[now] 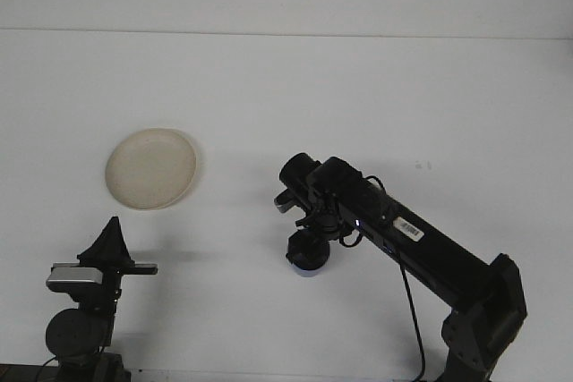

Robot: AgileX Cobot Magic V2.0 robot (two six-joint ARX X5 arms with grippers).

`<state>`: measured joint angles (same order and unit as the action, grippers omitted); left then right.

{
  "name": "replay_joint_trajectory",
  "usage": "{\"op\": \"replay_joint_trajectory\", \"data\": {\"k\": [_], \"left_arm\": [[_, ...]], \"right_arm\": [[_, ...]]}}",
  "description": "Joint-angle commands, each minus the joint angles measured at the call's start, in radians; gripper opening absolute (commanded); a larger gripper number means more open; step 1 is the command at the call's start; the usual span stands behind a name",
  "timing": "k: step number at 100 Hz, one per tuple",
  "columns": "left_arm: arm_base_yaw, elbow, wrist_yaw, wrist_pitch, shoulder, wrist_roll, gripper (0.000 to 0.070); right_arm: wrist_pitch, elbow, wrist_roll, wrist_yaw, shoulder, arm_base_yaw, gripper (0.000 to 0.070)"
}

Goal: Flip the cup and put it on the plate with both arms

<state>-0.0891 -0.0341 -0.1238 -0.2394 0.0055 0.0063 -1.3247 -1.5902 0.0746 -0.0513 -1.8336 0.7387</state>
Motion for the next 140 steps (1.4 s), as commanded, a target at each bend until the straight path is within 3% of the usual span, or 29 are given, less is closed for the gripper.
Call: {"op": "replay_joint_trajectory", "data": {"k": [1, 12, 38, 79, 110, 140], "left_arm": [[-0.001, 0.02, 0.004, -0.017, -0.001, 0.005, 0.0012], [-0.001, 0.02, 0.004, -0.017, 0.0, 0.005, 0.0012], [-0.001, 0.02, 0.004, -0.017, -0.001, 0.005, 0.0012], [-0.001, 0.02, 0.004, -0.017, -0.001, 0.005, 0.0012], [-0.001, 0.02, 0.004, -0.017, -0.001, 0.005, 0.0012], [-0.001, 0.02, 0.004, -0.017, -0.001, 0.005, 0.0012]], "right_arm": [[-0.005, -0.022, -0.012, 0.0, -0.016, 0.01, 0.0447], [-0.015, -0.022, -0.016, 0.0, 0.012, 0.005, 0.0483], [-0.036, -0.023, -0.031, 0.0, 0.159, -0.072, 0.049], [0.015, 0.024, -0.065, 0.008, 0.46, -0.437, 0.049], [0.267, 0.308, -0.092, 0.006, 0.774, -0.683, 0.049], [0.626, 0.682, -0.098, 0.002, 1.086, -0.712, 0.049]]}}
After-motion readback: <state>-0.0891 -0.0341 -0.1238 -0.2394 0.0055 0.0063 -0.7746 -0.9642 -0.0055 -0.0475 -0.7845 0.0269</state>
